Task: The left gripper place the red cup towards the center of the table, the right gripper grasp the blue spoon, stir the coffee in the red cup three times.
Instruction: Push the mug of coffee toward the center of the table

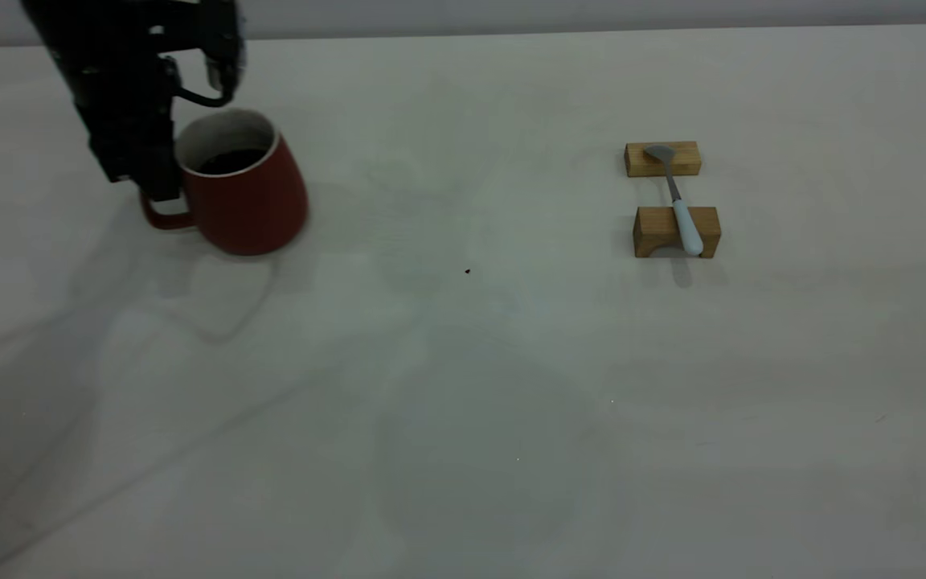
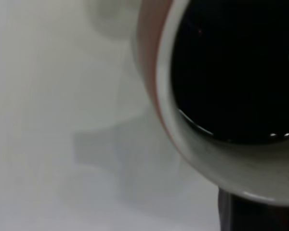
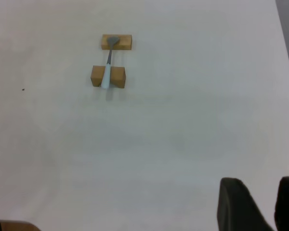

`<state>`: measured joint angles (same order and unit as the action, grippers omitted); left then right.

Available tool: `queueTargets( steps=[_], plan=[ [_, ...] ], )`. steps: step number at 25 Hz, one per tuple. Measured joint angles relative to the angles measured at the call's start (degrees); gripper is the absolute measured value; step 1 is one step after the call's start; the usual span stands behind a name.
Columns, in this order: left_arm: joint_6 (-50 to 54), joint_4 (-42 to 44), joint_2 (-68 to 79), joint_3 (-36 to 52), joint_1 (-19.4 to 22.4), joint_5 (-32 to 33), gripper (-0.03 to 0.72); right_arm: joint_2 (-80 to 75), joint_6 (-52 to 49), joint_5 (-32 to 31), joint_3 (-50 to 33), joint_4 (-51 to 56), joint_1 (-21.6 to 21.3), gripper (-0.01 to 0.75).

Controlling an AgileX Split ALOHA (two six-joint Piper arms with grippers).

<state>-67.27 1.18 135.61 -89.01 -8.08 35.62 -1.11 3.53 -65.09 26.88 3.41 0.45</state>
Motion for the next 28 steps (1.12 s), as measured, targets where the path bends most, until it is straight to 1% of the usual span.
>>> queueTargets(
  steps=[2, 11, 15, 19, 21, 23, 25, 26, 28],
  plan=[
    [0.6, 0.2, 0.0, 0.0, -1.8, -0.2, 0.215, 0.0, 0.0, 0.0, 0.0, 0.0, 0.0, 0.237],
    [4.7, 0.2, 0.3, 0.0, -12.0, -0.7, 0.213, 0.0, 0.0, 0.0, 0.0, 0.0, 0.0, 0.237],
    [5.1, 0.0, 0.3, 0.0, -15.1, -2.2, 0.212, 0.0, 0.0, 0.0, 0.0, 0.0, 0.0, 0.237],
    [6.1, -0.3, 0.4, 0.0, -16.5, -3.9, 0.231, 0.0, 0.0, 0.0, 0.0, 0.0, 0.0, 0.237],
    [6.3, -1.2, 0.4, 0.0, -16.5, -4.5, 0.273, 0.0, 0.0, 0.0, 0.0, 0.0, 0.0, 0.237],
    [6.3, -1.2, 0.4, 0.0, -16.5, -4.8, 0.353, 0.0, 0.0, 0.0, 0.0, 0.0, 0.0, 0.237],
    [6.5, -1.2, 0.4, 0.0, -16.5, -4.9, 0.449, 0.0, 0.0, 0.0, 0.0, 0.0, 0.0, 0.237],
    [6.9, -1.2, 0.3, 0.0, -16.5, -4.9, 0.521, 0.0, 0.0, 0.0, 0.0, 0.0, 0.0, 0.237],
    [8.6, -1.5, -0.2, 0.0, -16.5, -4.5, 0.626, 0.0, 0.0, 0.0, 0.0, 0.0, 0.0, 0.237]
  ],
)
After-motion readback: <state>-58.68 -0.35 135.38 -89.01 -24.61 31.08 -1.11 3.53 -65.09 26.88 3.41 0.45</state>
